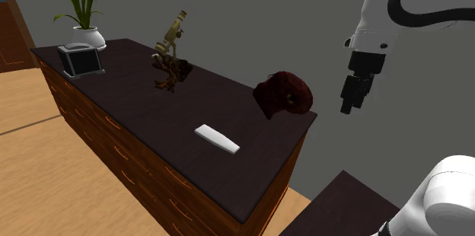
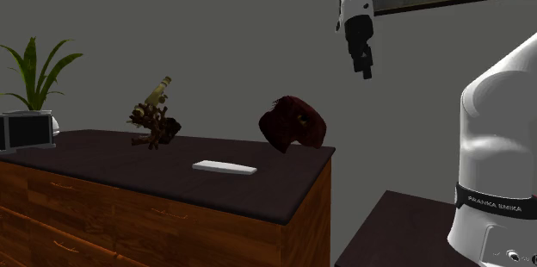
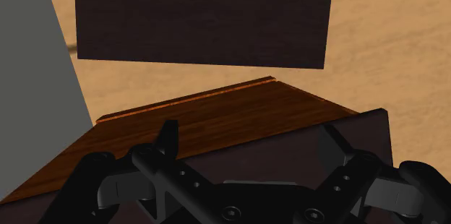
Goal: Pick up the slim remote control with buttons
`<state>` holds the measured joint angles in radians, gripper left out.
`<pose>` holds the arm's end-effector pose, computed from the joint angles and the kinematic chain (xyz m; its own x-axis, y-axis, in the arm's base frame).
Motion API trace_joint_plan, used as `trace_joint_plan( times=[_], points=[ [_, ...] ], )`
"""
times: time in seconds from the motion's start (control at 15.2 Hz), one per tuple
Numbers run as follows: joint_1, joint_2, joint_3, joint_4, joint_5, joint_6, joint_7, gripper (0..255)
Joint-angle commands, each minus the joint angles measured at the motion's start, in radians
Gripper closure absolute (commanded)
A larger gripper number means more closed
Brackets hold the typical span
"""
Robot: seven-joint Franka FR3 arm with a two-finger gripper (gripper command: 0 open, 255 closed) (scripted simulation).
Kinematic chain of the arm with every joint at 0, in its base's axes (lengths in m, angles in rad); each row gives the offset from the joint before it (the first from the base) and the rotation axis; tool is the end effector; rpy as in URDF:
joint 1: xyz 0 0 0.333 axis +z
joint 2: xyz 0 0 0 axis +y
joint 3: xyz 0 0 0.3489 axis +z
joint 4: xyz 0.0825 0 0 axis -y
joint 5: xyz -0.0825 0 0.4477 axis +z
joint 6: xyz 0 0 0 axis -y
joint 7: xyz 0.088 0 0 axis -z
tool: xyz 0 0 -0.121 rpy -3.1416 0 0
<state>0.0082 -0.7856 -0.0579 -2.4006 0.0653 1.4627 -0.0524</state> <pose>0.3311 -0.0120 0.5678 0.9887 0.0330 -0.1461 0.0163 -0.9934 -0.1138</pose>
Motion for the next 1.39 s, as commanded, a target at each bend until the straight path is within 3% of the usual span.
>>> trace_joint_plan(
  times=[0.0, 0.66, 1.32],
  points=[
    [0.0, 0.0, 0.0, 0.0, 0.0, 0.0, 0.0, 0],
    [0.056, 0.287, 0.081, 0.007, 0.036, 0.328, 0.017, 0],
    [0.096, 0.634, 0.152, 0.15, 0.021, 0.579, 0.049, 0]
  ],
)
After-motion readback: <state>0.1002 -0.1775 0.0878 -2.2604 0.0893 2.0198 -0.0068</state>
